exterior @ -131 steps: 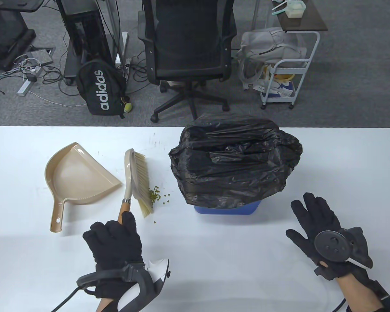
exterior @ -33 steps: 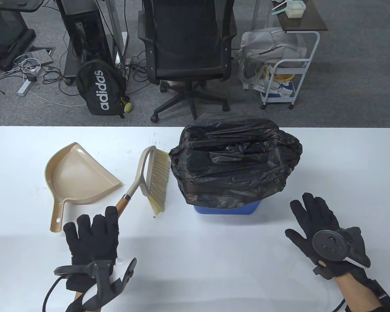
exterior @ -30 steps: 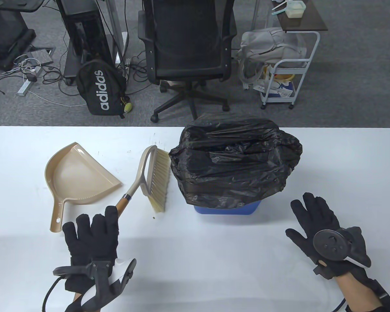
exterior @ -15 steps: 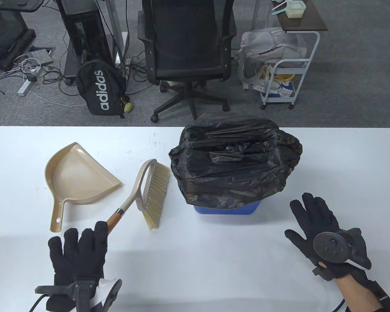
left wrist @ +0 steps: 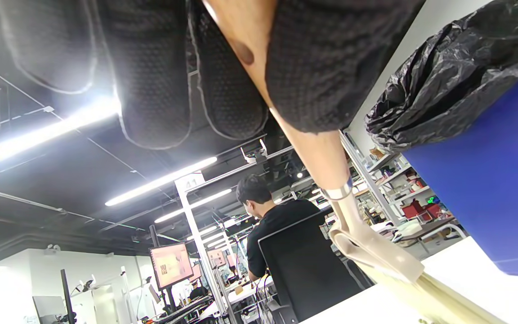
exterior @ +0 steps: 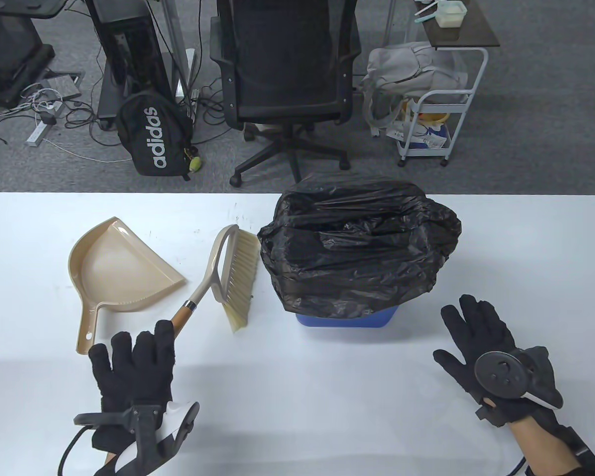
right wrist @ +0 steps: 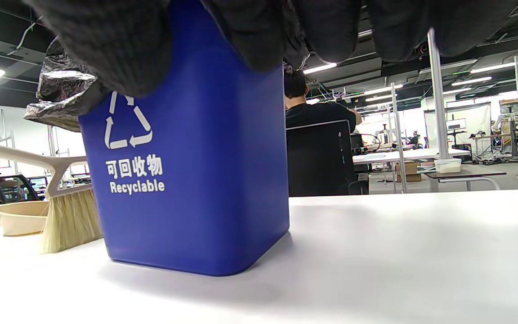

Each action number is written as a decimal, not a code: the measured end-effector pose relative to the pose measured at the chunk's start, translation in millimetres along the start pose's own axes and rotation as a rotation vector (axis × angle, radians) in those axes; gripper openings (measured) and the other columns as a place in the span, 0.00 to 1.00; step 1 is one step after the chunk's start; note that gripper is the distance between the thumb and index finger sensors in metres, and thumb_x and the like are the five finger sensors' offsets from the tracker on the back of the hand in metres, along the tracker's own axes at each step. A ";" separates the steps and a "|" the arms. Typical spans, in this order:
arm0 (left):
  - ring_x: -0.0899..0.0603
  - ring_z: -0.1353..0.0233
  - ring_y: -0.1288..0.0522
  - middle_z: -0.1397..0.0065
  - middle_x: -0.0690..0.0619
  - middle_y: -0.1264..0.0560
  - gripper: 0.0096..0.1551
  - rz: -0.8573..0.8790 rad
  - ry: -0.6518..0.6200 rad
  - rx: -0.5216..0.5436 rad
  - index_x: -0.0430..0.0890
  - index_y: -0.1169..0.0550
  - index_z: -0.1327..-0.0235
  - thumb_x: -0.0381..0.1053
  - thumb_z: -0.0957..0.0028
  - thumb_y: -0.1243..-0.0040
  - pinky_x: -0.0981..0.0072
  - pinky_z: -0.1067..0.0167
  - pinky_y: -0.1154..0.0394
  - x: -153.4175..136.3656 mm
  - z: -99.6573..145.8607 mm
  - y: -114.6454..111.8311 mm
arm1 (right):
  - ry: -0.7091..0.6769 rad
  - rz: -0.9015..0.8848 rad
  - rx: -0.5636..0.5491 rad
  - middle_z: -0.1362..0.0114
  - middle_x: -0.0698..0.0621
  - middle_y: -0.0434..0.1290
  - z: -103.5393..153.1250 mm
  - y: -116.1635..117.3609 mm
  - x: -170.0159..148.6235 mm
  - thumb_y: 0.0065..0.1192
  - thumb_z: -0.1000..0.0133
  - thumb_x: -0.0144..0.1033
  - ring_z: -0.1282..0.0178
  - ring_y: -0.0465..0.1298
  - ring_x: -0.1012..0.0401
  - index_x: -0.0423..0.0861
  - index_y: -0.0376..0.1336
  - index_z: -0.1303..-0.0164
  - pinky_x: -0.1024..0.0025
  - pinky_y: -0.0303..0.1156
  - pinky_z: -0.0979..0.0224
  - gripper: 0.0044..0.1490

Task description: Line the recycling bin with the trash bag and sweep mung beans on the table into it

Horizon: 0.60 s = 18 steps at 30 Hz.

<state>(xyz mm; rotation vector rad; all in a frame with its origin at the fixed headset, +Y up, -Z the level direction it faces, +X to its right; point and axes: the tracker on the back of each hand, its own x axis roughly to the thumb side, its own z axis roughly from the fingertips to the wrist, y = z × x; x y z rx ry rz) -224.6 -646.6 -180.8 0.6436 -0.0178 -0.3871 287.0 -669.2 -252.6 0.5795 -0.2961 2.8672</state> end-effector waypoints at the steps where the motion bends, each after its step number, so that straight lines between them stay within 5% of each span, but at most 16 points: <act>1: 0.26 0.38 0.15 0.40 0.44 0.16 0.35 -0.001 0.006 0.003 0.46 0.20 0.31 0.47 0.55 0.22 0.19 0.38 0.26 -0.1 -1.0 1.9 | 0.000 -0.002 0.000 0.17 0.21 0.53 -0.1 -0.1 -0.3 0.60 0.45 0.55 0.24 0.56 0.21 0.35 0.54 0.15 0.25 0.59 0.31 0.54; 9: 0.25 0.40 0.14 0.43 0.40 0.14 0.34 0.049 0.066 0.019 0.43 0.18 0.32 0.46 0.55 0.22 0.18 0.40 0.26 16.6 -6.1 20.3 | 0.001 -0.004 0.009 0.17 0.21 0.53 -0.6 0.1 0.1 0.60 0.45 0.55 0.24 0.56 0.21 0.35 0.55 0.15 0.25 0.59 0.31 0.54; 18: 0.25 0.41 0.14 0.44 0.40 0.14 0.33 0.054 0.040 -0.013 0.43 0.17 0.33 0.46 0.56 0.21 0.18 0.40 0.26 50.2 -2.0 12.3 | 0.004 -0.011 -0.007 0.17 0.21 0.53 1.2 -4.5 0.7 0.60 0.45 0.55 0.24 0.56 0.21 0.35 0.55 0.15 0.25 0.59 0.31 0.54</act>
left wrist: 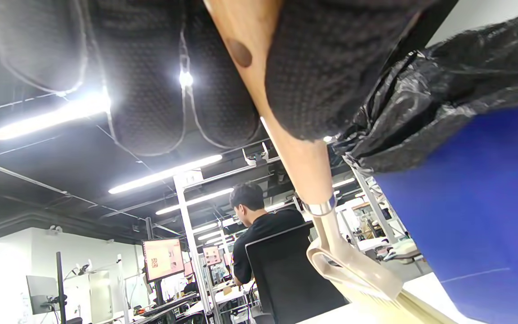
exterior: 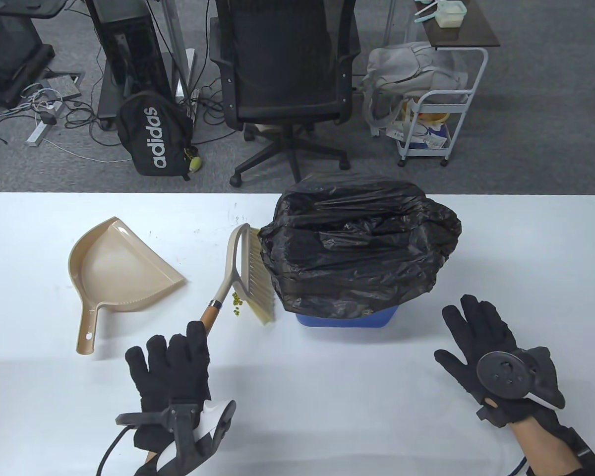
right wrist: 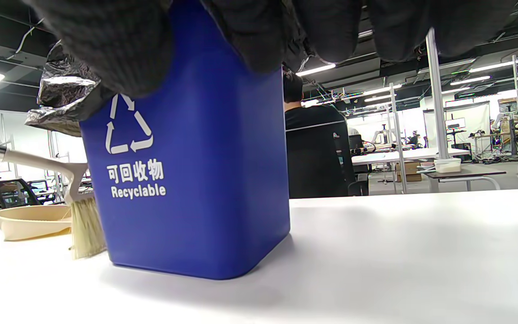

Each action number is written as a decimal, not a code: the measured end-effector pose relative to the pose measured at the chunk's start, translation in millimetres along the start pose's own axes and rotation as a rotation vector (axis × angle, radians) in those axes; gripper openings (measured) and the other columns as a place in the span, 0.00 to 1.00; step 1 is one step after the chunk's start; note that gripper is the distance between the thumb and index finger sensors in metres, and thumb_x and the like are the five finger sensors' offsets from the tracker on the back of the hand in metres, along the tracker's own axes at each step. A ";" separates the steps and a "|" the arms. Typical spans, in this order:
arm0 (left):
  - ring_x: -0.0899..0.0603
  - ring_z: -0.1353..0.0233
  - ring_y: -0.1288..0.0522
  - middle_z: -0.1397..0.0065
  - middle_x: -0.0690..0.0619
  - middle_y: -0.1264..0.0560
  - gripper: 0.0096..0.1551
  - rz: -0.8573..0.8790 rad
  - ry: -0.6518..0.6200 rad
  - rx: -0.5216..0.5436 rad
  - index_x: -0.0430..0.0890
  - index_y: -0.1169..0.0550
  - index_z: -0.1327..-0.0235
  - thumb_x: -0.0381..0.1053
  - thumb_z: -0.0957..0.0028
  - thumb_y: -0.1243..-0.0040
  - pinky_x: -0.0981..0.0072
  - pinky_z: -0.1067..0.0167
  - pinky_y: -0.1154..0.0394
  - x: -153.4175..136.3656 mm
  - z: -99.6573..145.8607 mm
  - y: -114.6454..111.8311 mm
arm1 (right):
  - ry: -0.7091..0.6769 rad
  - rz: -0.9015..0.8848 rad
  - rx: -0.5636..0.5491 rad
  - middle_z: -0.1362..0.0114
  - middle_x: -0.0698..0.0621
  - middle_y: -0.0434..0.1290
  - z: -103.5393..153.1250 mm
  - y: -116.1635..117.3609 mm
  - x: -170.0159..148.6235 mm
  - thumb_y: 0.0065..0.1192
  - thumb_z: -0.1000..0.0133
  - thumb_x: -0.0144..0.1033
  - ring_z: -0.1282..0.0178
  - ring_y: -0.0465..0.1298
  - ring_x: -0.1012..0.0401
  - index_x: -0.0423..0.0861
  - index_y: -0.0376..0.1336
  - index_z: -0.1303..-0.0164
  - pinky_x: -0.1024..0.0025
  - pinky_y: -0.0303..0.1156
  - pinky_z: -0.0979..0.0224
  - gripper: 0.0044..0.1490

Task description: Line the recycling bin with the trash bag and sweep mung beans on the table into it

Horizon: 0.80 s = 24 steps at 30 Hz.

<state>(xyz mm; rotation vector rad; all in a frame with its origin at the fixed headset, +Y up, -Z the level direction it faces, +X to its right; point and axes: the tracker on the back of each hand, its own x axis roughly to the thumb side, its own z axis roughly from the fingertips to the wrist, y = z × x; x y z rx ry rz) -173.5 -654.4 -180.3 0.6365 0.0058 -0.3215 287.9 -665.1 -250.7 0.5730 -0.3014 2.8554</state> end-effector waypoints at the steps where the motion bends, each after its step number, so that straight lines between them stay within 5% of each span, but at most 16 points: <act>1: 0.25 0.41 0.14 0.44 0.40 0.14 0.33 0.004 -0.003 0.000 0.43 0.17 0.33 0.46 0.55 0.21 0.18 0.40 0.26 0.3 0.8 -0.5 | 0.000 -0.002 -0.002 0.17 0.21 0.53 0.1 -0.7 -0.1 0.60 0.45 0.55 0.24 0.56 0.21 0.35 0.55 0.15 0.25 0.59 0.31 0.54; 17: 0.25 0.41 0.14 0.43 0.40 0.14 0.33 -0.015 0.062 -0.011 0.43 0.17 0.34 0.46 0.56 0.21 0.18 0.40 0.27 -32.6 10.7 7.2 | -0.003 0.000 -0.009 0.17 0.21 0.53 0.6 0.6 -1.7 0.60 0.45 0.55 0.24 0.56 0.21 0.34 0.55 0.15 0.25 0.59 0.31 0.54; 24: 0.25 0.41 0.14 0.44 0.39 0.14 0.33 -0.002 0.081 0.042 0.43 0.16 0.35 0.45 0.56 0.20 0.18 0.40 0.27 -45.9 15.7 28.5 | -0.007 0.001 -0.008 0.17 0.21 0.53 -0.7 3.2 -1.1 0.60 0.45 0.55 0.24 0.56 0.21 0.35 0.55 0.16 0.25 0.59 0.32 0.53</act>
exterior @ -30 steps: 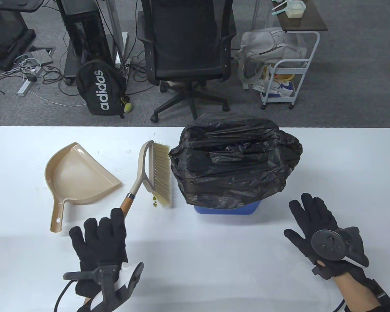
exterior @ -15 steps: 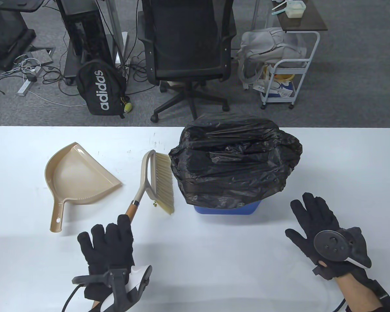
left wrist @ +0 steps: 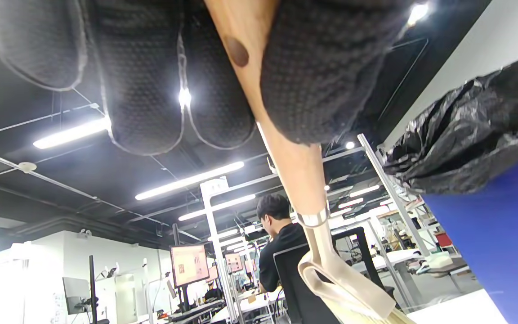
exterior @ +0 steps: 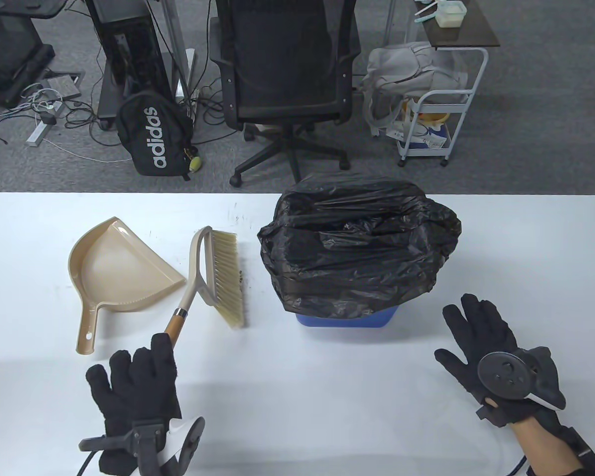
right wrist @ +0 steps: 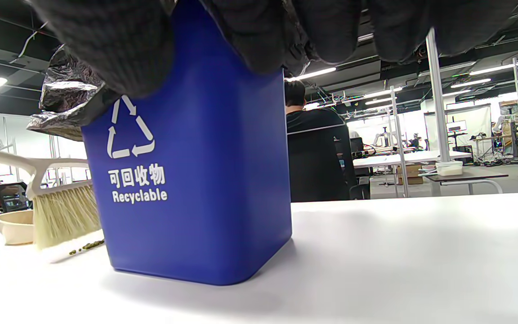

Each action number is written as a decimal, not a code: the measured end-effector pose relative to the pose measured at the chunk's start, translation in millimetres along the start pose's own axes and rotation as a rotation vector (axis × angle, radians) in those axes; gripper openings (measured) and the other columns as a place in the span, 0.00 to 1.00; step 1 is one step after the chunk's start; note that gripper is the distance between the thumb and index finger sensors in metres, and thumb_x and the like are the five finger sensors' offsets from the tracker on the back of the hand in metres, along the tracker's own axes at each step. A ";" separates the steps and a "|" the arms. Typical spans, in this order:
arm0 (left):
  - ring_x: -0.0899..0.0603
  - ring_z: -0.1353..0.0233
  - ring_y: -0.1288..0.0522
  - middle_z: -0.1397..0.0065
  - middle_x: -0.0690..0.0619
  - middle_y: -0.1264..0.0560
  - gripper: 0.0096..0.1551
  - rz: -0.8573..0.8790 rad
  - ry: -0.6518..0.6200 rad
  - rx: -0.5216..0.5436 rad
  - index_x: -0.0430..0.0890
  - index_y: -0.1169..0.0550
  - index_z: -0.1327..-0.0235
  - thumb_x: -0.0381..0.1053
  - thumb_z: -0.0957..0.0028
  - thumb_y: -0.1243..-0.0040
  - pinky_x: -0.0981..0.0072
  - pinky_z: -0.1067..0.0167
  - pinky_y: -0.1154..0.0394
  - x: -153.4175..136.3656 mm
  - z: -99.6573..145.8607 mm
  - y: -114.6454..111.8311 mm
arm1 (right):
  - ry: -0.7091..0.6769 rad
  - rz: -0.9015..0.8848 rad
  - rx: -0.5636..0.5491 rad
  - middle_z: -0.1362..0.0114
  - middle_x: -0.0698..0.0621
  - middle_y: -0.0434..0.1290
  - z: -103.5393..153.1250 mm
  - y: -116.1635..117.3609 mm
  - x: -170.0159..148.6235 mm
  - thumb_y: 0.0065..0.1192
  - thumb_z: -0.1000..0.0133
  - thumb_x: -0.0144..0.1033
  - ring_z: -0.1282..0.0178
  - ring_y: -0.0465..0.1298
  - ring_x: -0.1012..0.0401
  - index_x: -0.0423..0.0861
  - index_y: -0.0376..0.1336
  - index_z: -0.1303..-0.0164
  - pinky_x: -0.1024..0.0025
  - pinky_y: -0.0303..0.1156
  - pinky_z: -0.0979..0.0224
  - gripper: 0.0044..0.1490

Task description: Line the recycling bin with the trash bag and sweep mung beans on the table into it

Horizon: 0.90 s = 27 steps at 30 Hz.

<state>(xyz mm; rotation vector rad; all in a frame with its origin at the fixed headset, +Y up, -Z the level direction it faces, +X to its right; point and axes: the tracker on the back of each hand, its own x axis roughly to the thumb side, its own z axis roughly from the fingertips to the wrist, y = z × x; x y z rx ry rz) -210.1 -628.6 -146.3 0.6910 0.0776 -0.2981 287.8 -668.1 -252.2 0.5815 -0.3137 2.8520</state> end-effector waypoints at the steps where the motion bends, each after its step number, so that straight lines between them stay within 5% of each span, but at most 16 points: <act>1: 0.25 0.41 0.14 0.44 0.39 0.14 0.33 0.002 -0.003 0.012 0.43 0.16 0.35 0.45 0.56 0.20 0.17 0.40 0.27 -0.7 1.4 3.8 | -0.008 0.001 -0.003 0.18 0.21 0.53 0.0 0.1 1.6 0.60 0.45 0.55 0.24 0.56 0.21 0.34 0.55 0.16 0.25 0.59 0.32 0.53; 11: 0.24 0.41 0.14 0.44 0.39 0.14 0.33 0.053 -0.035 0.053 0.43 0.16 0.34 0.45 0.56 0.20 0.17 0.40 0.27 12.5 4.5 17.3 | -0.159 0.041 -0.098 0.19 0.22 0.57 -1.7 -13.2 51.5 0.60 0.45 0.53 0.25 0.60 0.23 0.34 0.58 0.17 0.26 0.62 0.33 0.51; 19: 0.25 0.41 0.14 0.43 0.40 0.14 0.33 0.073 -0.055 0.043 0.44 0.16 0.34 0.45 0.57 0.20 0.17 0.40 0.27 48.1 -13.7 -5.2 | -0.321 0.091 -0.087 0.20 0.23 0.60 -14.5 3.3 107.0 0.59 0.45 0.53 0.26 0.64 0.24 0.34 0.59 0.19 0.27 0.65 0.34 0.50; 27: 0.25 0.40 0.14 0.43 0.40 0.14 0.33 0.096 -0.079 0.066 0.44 0.15 0.35 0.45 0.57 0.19 0.17 0.39 0.27 63.8 -5.5 -24.1 | -0.423 -0.005 -0.056 0.21 0.23 0.61 -28.1 7.0 151.8 0.60 0.45 0.53 0.27 0.65 0.25 0.33 0.60 0.20 0.28 0.66 0.35 0.50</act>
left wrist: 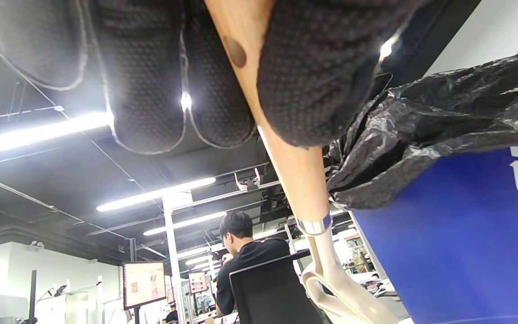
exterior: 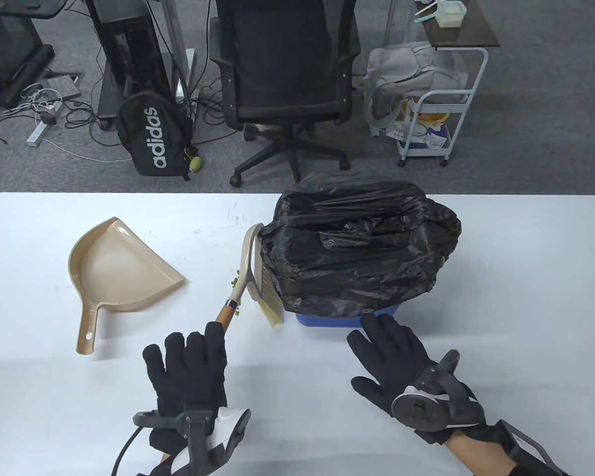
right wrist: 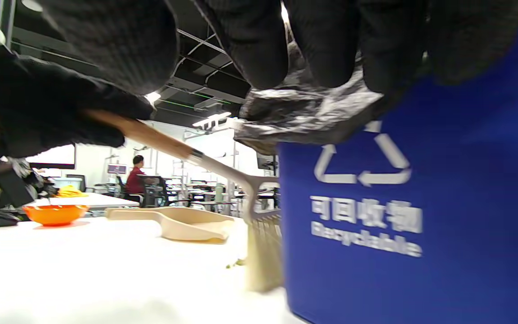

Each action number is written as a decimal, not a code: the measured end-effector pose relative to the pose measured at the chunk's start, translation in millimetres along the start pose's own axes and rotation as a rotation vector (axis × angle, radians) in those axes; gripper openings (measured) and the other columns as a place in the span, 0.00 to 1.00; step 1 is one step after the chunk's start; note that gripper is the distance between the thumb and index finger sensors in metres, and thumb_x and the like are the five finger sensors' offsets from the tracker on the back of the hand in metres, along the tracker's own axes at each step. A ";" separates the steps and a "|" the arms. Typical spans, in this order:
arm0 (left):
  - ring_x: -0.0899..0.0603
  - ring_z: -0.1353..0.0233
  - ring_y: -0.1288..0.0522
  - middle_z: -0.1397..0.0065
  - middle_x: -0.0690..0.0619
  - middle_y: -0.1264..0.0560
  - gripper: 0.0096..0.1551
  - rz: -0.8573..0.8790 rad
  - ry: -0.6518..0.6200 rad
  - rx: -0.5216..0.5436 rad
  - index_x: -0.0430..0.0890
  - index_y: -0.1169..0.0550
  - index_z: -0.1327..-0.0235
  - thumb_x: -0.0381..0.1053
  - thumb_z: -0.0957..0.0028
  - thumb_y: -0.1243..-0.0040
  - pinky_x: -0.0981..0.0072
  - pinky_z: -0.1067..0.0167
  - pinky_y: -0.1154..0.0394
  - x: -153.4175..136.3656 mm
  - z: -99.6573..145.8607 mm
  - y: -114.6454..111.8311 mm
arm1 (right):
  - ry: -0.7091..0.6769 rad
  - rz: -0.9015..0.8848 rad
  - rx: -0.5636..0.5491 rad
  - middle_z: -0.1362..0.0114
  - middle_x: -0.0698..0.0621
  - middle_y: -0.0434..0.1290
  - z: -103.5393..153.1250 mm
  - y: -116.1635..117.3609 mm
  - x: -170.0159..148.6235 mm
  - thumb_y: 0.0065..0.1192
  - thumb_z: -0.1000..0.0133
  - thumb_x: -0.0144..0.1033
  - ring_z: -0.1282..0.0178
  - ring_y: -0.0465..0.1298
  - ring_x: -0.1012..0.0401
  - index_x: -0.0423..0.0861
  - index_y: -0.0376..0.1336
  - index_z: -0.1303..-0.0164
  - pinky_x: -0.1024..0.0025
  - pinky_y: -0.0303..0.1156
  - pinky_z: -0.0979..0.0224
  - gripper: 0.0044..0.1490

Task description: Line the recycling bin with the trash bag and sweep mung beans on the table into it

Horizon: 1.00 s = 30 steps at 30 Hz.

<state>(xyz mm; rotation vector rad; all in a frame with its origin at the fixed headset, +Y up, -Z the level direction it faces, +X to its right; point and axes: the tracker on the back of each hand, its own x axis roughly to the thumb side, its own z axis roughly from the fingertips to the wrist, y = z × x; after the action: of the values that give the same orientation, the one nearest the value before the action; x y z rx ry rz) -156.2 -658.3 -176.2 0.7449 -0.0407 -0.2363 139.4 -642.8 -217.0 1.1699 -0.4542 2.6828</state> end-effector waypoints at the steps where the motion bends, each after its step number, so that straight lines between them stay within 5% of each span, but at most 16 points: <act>1: 0.25 0.41 0.14 0.43 0.39 0.14 0.33 0.000 -0.004 0.003 0.44 0.15 0.35 0.45 0.57 0.19 0.17 0.40 0.27 0.2 0.8 -1.5 | -0.012 -0.009 -0.001 0.21 0.23 0.61 -3.7 -0.4 3.2 0.60 0.45 0.53 0.27 0.65 0.25 0.33 0.60 0.20 0.28 0.66 0.35 0.50; 11: 0.26 0.41 0.14 0.42 0.39 0.15 0.34 0.032 -0.012 0.014 0.43 0.17 0.34 0.44 0.57 0.20 0.18 0.39 0.27 -6.8 8.4 -4.9 | -0.135 -0.092 0.009 0.21 0.23 0.61 -82.5 12.1 62.7 0.64 0.46 0.50 0.27 0.66 0.25 0.32 0.58 0.19 0.30 0.67 0.34 0.50; 18: 0.27 0.41 0.14 0.41 0.39 0.15 0.36 0.030 -0.019 0.019 0.42 0.18 0.32 0.44 0.57 0.20 0.19 0.39 0.27 -4.0 13.2 -3.5 | -0.118 -0.051 0.080 0.19 0.22 0.56 -132.1 45.3 86.1 0.68 0.46 0.44 0.26 0.63 0.24 0.33 0.55 0.17 0.29 0.66 0.33 0.51; 30: 0.27 0.40 0.14 0.39 0.39 0.16 0.37 0.041 -0.047 -0.004 0.41 0.21 0.29 0.43 0.55 0.23 0.18 0.39 0.27 4.1 17.2 -3.8 | -0.075 -0.126 0.009 0.19 0.24 0.57 -161.0 88.6 87.8 0.72 0.48 0.34 0.25 0.61 0.23 0.38 0.59 0.19 0.28 0.65 0.33 0.45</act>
<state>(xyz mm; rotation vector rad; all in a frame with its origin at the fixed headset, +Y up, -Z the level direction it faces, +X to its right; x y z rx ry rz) -155.0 -673.4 -166.2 0.7342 -0.1004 -0.2151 -54.6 -666.3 -274.1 1.2606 -0.3665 2.5439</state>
